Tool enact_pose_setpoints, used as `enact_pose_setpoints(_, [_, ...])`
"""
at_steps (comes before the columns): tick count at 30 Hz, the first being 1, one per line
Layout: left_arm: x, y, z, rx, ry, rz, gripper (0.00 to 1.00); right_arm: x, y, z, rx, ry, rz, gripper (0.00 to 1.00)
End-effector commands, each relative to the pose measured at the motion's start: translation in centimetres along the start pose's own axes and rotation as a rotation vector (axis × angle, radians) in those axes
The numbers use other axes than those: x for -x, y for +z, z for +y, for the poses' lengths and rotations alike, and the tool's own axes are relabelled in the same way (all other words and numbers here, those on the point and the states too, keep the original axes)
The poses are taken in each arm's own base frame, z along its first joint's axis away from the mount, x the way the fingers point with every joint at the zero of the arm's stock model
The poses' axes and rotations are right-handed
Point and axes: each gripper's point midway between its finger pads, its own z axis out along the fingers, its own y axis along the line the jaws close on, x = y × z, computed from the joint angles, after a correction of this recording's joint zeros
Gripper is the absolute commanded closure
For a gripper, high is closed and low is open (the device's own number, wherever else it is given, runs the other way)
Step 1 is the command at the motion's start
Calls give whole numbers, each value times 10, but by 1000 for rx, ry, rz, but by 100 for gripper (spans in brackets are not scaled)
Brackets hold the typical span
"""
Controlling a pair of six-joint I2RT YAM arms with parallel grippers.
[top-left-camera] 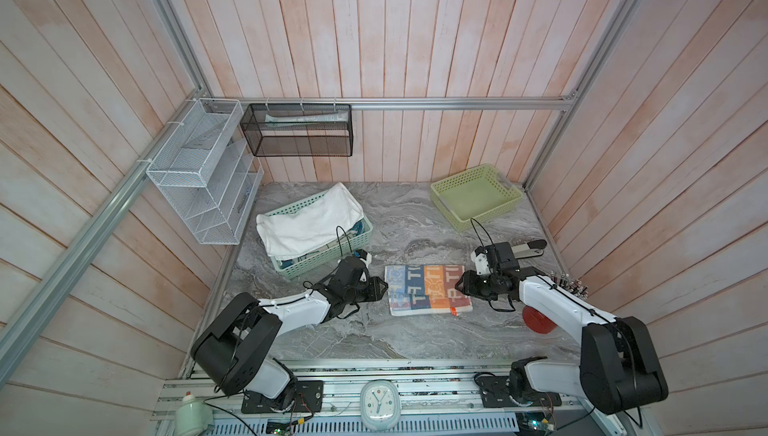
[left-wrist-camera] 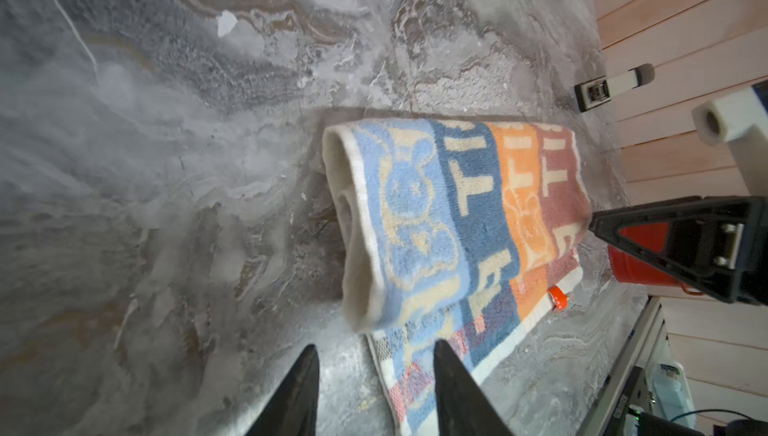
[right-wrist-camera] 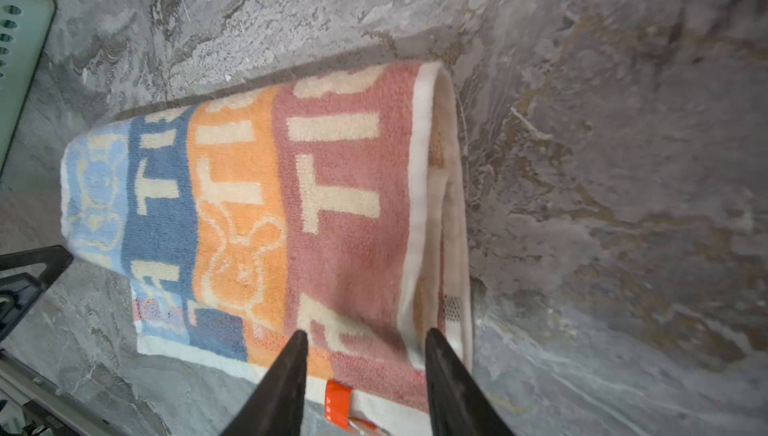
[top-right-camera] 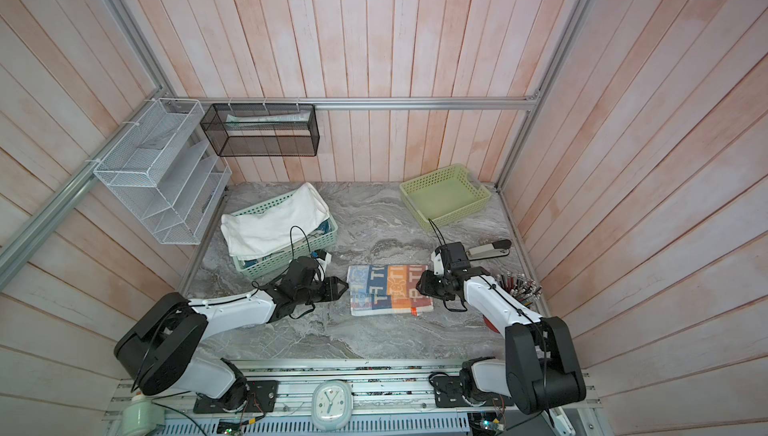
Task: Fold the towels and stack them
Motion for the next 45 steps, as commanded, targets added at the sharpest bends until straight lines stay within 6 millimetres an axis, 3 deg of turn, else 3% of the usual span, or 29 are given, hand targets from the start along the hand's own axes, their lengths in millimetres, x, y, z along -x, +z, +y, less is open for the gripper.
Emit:
enact_pose_setpoints(1, [15,9,-17,-92,-22,-6,54,2,8,4,38,-27,-4,61])
enact_pose_setpoints(4, [17,19,-17,-106,-18,17,55,4,12,3,36,-35,-8,73])
enact_pose_setpoints(6, [20,23,-16,-118,-21,30,55,5,14,4,43,-36,-1,76])
enact_pose_setpoints(8, [23,26,-18,-138,-19,42,61,5,17,5,47,-35,12,82])
enact_pose_setpoints(12, [31,25,-21,-157,-9,53,98,3,21,6,59,-27,18,96])
enact_pose_setpoints(16, [51,13,-18,-149,14,29,100,8,18,22,101,-22,-1,100])
enact_pose_setpoints(20, [81,-1,-16,-125,55,6,100,27,5,43,132,-32,-53,100])
enact_pose_setpoints(24, [104,-13,-20,-112,82,-9,100,51,-13,51,106,-65,-96,100])
enact_pose_setpoints(28, [113,-25,-29,-111,81,-15,100,74,-32,51,100,-89,-100,100])
enact_pose_setpoints(31, [106,-31,-37,-120,59,-2,100,79,-40,48,91,-106,-67,100])
enact_pose_setpoints(35, [78,-36,-43,-108,36,23,100,72,-41,40,66,-124,-7,100])
enact_pose_setpoints(40, [28,-25,-40,-113,-26,83,100,47,-30,28,67,-109,66,100])
enact_pose_setpoints(45, [-7,-18,-30,-102,-76,122,100,17,-19,20,92,-62,134,100])
